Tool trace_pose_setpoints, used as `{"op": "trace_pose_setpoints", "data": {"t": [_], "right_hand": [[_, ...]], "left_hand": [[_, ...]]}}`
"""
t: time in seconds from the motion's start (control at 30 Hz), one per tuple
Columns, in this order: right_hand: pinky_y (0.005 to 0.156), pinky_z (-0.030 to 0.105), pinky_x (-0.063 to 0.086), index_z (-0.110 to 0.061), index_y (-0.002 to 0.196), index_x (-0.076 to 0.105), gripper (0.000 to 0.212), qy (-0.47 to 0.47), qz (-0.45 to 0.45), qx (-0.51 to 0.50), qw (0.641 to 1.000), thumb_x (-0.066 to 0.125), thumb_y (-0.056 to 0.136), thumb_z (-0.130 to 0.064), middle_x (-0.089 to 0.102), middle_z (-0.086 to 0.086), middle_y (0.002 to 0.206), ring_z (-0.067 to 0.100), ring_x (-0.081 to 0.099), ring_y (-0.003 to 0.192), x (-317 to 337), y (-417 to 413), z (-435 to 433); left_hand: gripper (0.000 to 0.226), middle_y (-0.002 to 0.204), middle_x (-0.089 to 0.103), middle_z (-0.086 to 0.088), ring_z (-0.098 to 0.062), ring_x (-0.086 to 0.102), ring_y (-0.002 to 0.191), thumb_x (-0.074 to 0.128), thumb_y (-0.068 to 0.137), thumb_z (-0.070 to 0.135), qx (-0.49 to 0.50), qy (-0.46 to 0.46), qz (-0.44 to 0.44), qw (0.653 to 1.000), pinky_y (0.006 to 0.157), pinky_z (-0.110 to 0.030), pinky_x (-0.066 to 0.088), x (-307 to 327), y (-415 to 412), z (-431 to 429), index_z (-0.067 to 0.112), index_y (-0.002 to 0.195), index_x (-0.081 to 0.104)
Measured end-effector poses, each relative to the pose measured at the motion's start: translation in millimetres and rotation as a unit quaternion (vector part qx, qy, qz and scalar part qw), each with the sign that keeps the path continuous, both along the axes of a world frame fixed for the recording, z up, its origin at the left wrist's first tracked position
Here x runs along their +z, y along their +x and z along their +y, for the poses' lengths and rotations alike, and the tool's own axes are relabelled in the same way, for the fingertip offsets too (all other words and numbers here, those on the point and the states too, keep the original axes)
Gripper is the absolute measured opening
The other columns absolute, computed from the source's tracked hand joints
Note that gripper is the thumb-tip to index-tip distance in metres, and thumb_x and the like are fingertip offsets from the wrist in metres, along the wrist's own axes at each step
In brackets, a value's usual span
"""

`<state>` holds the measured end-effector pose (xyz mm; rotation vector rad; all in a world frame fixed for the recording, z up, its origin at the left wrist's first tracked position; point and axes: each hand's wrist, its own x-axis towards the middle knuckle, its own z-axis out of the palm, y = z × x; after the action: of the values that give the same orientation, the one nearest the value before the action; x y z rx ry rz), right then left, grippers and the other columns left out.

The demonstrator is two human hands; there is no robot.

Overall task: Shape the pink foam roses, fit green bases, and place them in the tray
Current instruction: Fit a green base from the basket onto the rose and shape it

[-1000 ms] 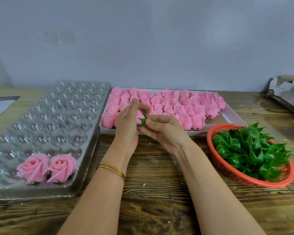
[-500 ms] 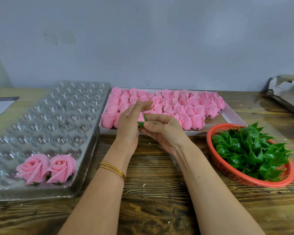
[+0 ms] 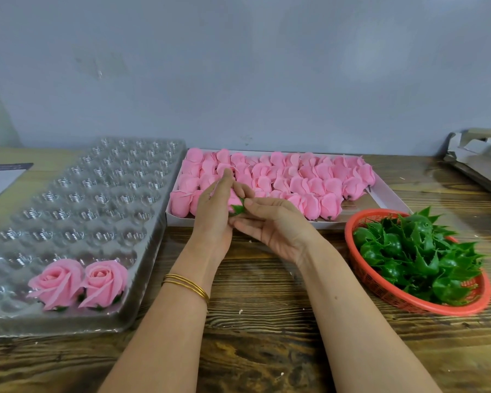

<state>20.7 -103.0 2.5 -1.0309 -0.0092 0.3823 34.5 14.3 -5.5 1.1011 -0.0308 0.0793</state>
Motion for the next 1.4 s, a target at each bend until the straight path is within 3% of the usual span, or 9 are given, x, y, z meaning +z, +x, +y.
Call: {"op": "trace_pose_setpoints", "data": {"t": [0.17,0.3,0.4,0.63,0.73,0.9,1.03,1.2,1.4], "right_hand": [[0.068,0.024,0.060,-0.003,0.073,0.077,0.029,0.011,-0.017,0.006,1.000,0.055,0.091,0.006,0.073,0.013,0.080,0.020,0.073,0.074,-1.5,0.3,-2.4],[0.075,0.027,0.061,0.007,0.098,0.070,0.018,0.016,-0.028,-0.012,0.999,0.056,0.089,0.011,0.074,0.015,0.091,0.022,0.073,0.083,-2.6,1.2,-1.5],[0.081,0.030,0.060,0.013,0.112,0.062,0.027,0.007,-0.027,-0.035,0.999,0.058,0.086,0.015,0.069,0.021,0.095,0.026,0.070,0.085,-4.1,2.9,-1.2],[0.074,0.029,0.061,0.001,0.093,0.069,0.024,-0.043,-0.085,-0.068,0.993,0.063,0.078,0.019,0.073,0.012,0.078,0.020,0.071,0.074,-7.2,3.9,0.5],[0.080,0.032,0.060,-0.002,0.092,0.069,0.026,-0.066,-0.109,-0.075,0.989,0.066,0.076,0.019,0.072,0.011,0.079,0.021,0.069,0.077,-8.5,4.4,1.3],[0.083,0.037,0.060,0.000,0.094,0.066,0.028,-0.052,-0.117,-0.072,0.989,0.065,0.076,0.020,0.073,0.010,0.087,0.024,0.070,0.086,-8.9,5.0,1.0],[0.087,0.042,0.058,0.004,0.098,0.066,0.025,-0.030,-0.090,-0.054,0.994,0.063,0.078,0.019,0.068,0.015,0.090,0.026,0.068,0.085,-8.1,4.9,1.9],[0.085,0.034,0.059,0.004,0.099,0.067,0.022,-0.013,-0.073,-0.018,0.997,0.058,0.084,0.017,0.071,0.013,0.084,0.022,0.070,0.081,-5.1,3.4,0.8],[0.077,0.028,0.060,-0.004,0.084,0.076,0.026,-0.020,-0.062,0.014,0.998,0.057,0.088,0.012,0.072,0.005,0.089,0.017,0.071,0.080,-0.4,0.7,-1.4]], "left_hand": [[0.040,0.083,0.072,0.000,-0.011,0.068,0.083,0.053,0.099,0.040,0.003,0.040,-0.014,0.999,0.074,-0.025,0.054,-0.9,-1.1,0.9,0.023,0.071,0.076],[0.035,0.090,0.073,0.003,-0.011,0.068,0.091,0.052,0.098,0.043,-0.005,0.047,-0.012,0.999,0.072,-0.026,0.053,-1.6,-0.3,1.2,0.026,0.086,0.080],[0.032,0.094,0.073,0.005,-0.011,0.068,0.095,0.054,0.096,0.046,-0.010,0.051,-0.006,0.999,0.070,-0.027,0.054,-1.9,-0.3,1.9,0.027,0.093,0.080],[0.030,0.096,0.074,0.007,-0.016,0.067,0.100,0.053,0.097,0.045,-0.011,0.065,-0.005,0.998,0.075,-0.036,0.056,-1.6,0.4,2.4,0.030,0.096,0.079],[0.030,0.099,0.075,0.004,-0.015,0.069,0.097,0.053,0.097,0.043,-0.009,0.065,-0.009,0.998,0.079,-0.039,0.056,-2.0,0.2,2.4,0.029,0.094,0.079],[0.038,0.096,0.076,-0.006,-0.022,0.072,0.094,0.055,0.098,0.040,-0.006,0.053,0.001,0.999,0.083,-0.044,0.057,-1.8,-0.8,1.0,0.022,0.072,0.077],[0.039,0.088,0.075,-0.006,-0.020,0.071,0.083,0.054,0.098,0.039,-0.004,0.050,0.007,0.999,0.067,-0.034,0.058,0.9,-2.4,0.2,0.016,0.073,0.073],[0.045,0.084,0.071,-0.001,-0.016,0.068,0.076,0.052,0.099,0.034,0.000,0.028,0.011,1.000,0.059,-0.028,0.054,3.6,-2.3,-0.8,0.016,0.059,0.059],[0.054,0.078,0.070,-0.001,-0.014,0.067,0.077,0.051,0.100,0.031,-0.008,0.007,0.014,1.000,0.081,-0.034,0.054,4.0,-2.4,-0.6,0.021,0.047,0.058]]}}
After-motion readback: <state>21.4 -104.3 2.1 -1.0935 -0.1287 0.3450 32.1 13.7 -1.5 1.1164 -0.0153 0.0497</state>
